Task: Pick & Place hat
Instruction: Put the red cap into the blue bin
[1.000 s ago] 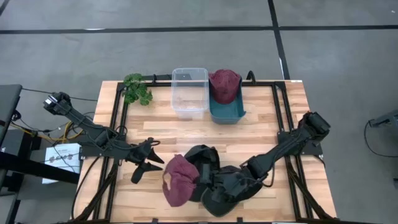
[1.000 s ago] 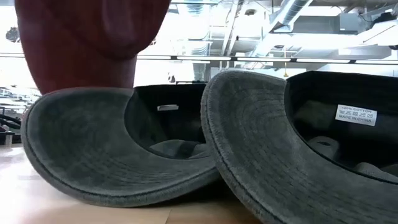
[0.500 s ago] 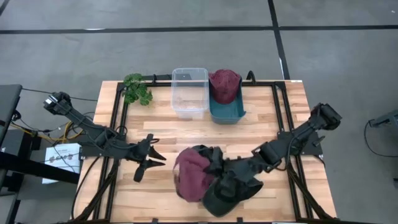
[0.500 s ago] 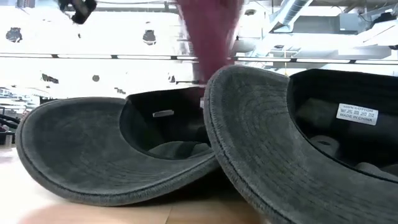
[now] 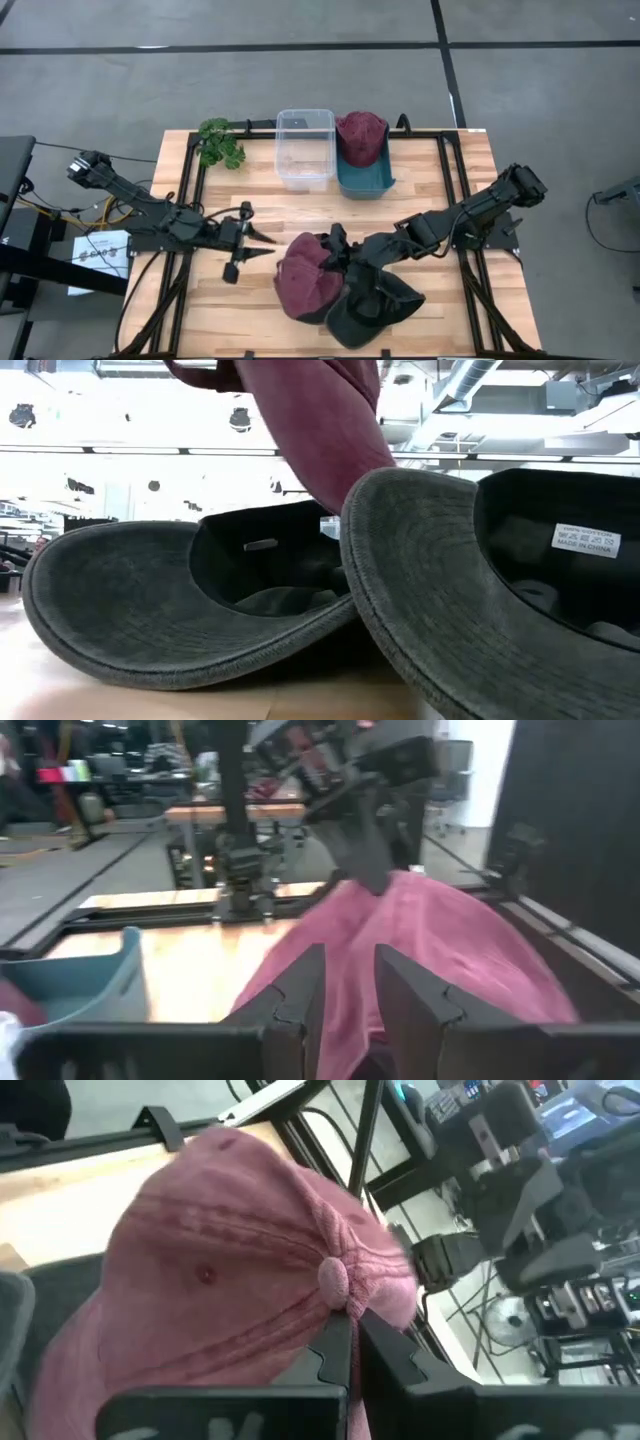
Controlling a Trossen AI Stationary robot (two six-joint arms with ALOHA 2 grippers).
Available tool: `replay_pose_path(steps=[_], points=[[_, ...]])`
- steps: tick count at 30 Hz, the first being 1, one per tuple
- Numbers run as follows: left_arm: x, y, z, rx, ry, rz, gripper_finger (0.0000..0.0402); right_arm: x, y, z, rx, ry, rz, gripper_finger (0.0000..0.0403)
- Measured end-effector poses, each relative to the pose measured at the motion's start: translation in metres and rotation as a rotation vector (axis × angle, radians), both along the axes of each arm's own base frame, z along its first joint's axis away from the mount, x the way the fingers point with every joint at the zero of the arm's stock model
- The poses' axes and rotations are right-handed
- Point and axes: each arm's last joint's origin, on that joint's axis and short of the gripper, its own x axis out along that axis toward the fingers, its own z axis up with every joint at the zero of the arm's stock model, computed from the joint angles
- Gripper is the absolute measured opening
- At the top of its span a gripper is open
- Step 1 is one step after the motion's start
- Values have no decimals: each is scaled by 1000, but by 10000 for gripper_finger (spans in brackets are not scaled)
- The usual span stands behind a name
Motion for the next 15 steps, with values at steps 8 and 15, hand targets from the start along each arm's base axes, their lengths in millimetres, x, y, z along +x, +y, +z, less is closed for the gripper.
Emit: replay_pose_path(steps=[8, 15], points=[[43, 1, -24, -12, 2, -56, 88, 5, -13, -1, -2, 5, -38, 0], [74, 9, -55, 2, 56, -37, 88, 5, -12, -1, -2, 5, -35, 0]])
